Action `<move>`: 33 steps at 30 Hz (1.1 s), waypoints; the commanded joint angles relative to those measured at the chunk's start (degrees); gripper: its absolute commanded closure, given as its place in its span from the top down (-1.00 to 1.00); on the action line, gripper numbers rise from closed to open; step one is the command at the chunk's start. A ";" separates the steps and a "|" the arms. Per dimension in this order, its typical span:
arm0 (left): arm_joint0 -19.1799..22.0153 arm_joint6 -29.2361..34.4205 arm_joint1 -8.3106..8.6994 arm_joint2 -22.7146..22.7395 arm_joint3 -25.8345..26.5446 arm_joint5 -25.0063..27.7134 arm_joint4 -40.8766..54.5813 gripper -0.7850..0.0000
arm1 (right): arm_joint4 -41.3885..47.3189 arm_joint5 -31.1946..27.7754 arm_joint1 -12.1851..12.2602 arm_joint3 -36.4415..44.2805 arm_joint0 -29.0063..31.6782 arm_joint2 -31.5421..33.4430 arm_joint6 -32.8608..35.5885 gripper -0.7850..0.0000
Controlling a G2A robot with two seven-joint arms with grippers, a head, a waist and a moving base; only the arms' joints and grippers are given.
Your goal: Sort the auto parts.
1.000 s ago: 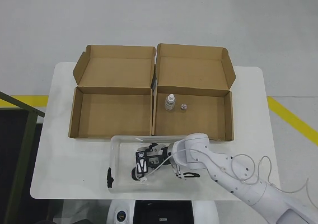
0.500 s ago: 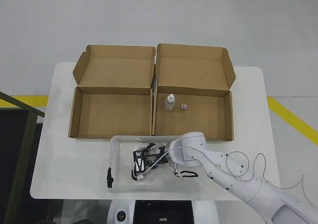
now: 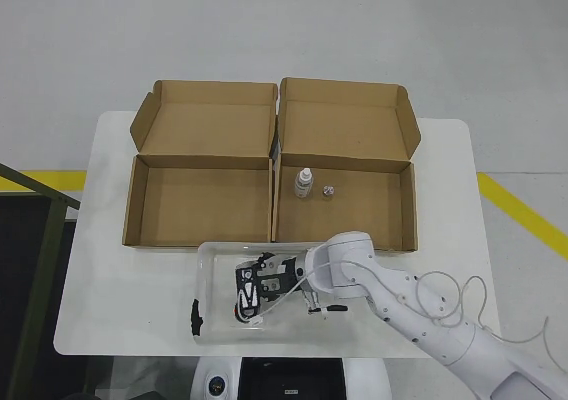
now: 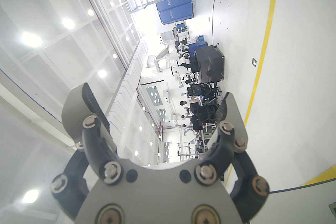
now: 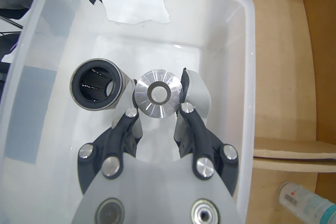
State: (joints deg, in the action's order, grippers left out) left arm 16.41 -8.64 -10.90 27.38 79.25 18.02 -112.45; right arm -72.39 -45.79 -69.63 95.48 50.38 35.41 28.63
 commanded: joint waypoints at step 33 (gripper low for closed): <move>0.00 0.00 0.00 0.00 0.00 0.00 0.00 1.00 | 3.07 -3.92 4.02 12.76 7.24 17.91 -14.80 -1.00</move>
State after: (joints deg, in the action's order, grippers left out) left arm 16.41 -8.64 -10.90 27.38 79.25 18.02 -112.45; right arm -69.44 -49.69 -65.69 108.13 57.57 52.70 14.32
